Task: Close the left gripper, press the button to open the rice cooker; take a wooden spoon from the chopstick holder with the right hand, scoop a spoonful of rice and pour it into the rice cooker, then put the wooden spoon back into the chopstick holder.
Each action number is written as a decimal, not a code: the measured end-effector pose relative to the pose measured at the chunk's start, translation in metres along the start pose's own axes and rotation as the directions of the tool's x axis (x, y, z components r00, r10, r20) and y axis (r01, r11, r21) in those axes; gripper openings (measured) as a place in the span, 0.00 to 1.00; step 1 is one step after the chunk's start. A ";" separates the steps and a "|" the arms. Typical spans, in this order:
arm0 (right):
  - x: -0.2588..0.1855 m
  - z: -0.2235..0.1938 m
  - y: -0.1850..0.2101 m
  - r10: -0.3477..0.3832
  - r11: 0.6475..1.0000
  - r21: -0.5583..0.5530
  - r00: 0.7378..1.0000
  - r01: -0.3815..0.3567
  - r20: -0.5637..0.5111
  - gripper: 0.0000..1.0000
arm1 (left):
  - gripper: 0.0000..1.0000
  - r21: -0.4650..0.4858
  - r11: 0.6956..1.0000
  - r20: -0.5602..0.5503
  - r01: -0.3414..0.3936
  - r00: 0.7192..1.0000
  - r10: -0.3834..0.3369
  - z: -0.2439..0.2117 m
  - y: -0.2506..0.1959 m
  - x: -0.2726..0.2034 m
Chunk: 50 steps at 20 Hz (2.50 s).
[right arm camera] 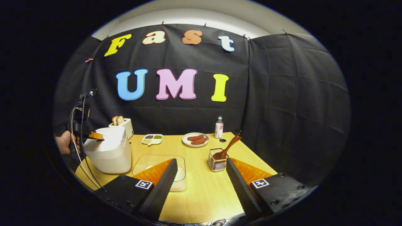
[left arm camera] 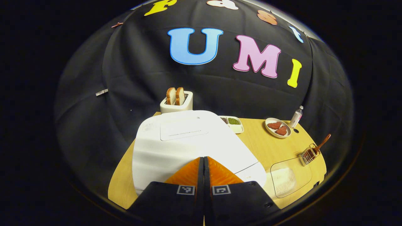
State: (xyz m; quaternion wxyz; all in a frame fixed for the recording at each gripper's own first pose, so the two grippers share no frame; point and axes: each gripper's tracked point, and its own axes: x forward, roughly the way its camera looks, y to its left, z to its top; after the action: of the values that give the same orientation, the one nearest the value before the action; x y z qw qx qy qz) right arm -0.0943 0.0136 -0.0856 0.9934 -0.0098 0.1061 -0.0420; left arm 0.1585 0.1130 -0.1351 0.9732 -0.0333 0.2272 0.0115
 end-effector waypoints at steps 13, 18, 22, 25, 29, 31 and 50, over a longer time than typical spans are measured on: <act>0.012 0.023 -0.038 -0.059 0.998 -0.022 0.996 0.060 0.074 0.98 | 0.06 0.086 0.992 0.327 -0.097 0.943 0.064 0.093 0.003 -0.068; 0.054 0.033 -0.053 -0.037 0.999 0.002 0.997 0.037 0.068 0.98 | 0.08 0.070 0.994 0.415 -0.088 0.909 0.051 0.111 -0.027 -0.128; 0.092 0.046 -0.059 0.012 1.000 0.024 0.998 -0.013 0.065 0.98 | 0.08 0.037 0.999 0.398 -0.032 0.917 0.015 0.093 -0.063 -0.154; 0.123 0.051 -0.073 0.026 0.999 0.022 0.998 -0.028 0.058 0.98 | 0.08 0.032 0.999 0.372 -0.021 0.928 0.008 0.072 -0.083 -0.159; 0.162 0.042 -0.095 0.016 0.999 0.052 1.000 -0.016 0.003 0.98 | 0.23 0.004 1.000 0.367 0.004 0.930 -0.005 0.055 -0.109 -0.167; 0.180 0.031 -0.107 0.000 0.997 0.083 0.999 0.004 -0.047 0.98 | 0.65 0.001 1.000 0.386 0.023 0.922 -0.022 0.056 -0.118 -0.169; 0.346 -0.104 -0.125 0.119 0.930 0.368 0.938 0.009 -0.324 0.99 | 0.95 -0.091 0.987 0.221 -0.133 0.964 0.150 0.012 -0.156 -0.153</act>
State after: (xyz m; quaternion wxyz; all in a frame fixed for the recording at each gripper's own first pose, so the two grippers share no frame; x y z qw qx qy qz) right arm 0.2105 -0.1419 -0.2560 0.9452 0.1846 0.2672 -0.0335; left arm 0.0324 -0.0426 -0.0469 0.9875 -0.0521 0.1157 0.0935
